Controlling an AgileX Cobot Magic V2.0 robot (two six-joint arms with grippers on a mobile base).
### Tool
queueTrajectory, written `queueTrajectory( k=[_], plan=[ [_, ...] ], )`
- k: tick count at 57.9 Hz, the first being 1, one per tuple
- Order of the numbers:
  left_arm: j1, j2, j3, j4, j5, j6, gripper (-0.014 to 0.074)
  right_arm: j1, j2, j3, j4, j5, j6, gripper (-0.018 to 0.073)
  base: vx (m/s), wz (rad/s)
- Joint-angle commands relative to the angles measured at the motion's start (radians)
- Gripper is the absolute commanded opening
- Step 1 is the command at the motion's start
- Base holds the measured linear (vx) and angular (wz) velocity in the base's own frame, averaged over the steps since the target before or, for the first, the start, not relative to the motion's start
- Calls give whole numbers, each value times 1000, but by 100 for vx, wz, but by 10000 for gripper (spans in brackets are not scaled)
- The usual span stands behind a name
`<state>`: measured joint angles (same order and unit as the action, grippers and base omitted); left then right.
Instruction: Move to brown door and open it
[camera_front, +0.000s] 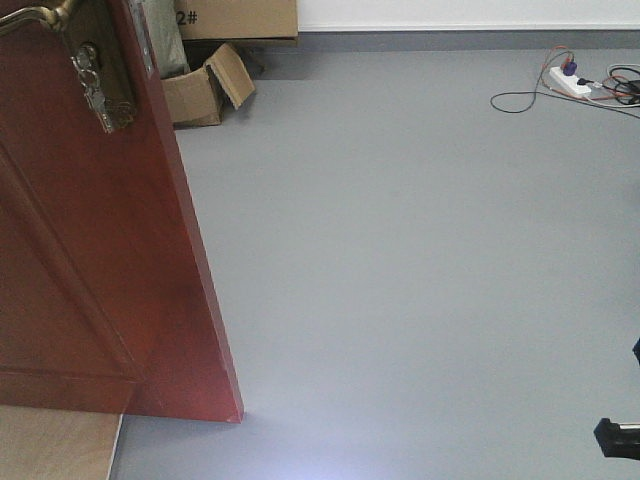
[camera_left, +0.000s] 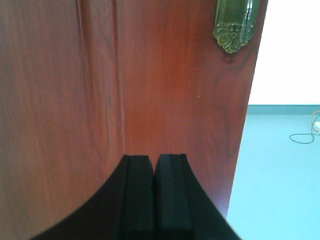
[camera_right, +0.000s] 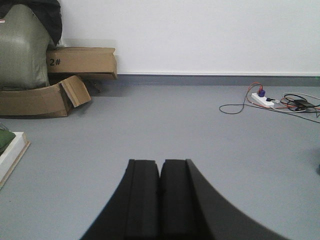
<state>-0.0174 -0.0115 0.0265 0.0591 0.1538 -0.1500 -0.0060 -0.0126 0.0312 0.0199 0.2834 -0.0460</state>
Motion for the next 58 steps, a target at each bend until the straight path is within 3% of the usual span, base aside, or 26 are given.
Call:
queueTrajectory(
  k=[1, 58],
  plan=[
    [-1, -14, -16, 0, -77, -8, -6, -2, 13, 4, -6, -83, -5, 0, 0, 0],
    [-1, -14, -17, 0, -77, -8, -6, -2, 13, 4, -6, -83, -5, 0, 0, 0]
  ],
)
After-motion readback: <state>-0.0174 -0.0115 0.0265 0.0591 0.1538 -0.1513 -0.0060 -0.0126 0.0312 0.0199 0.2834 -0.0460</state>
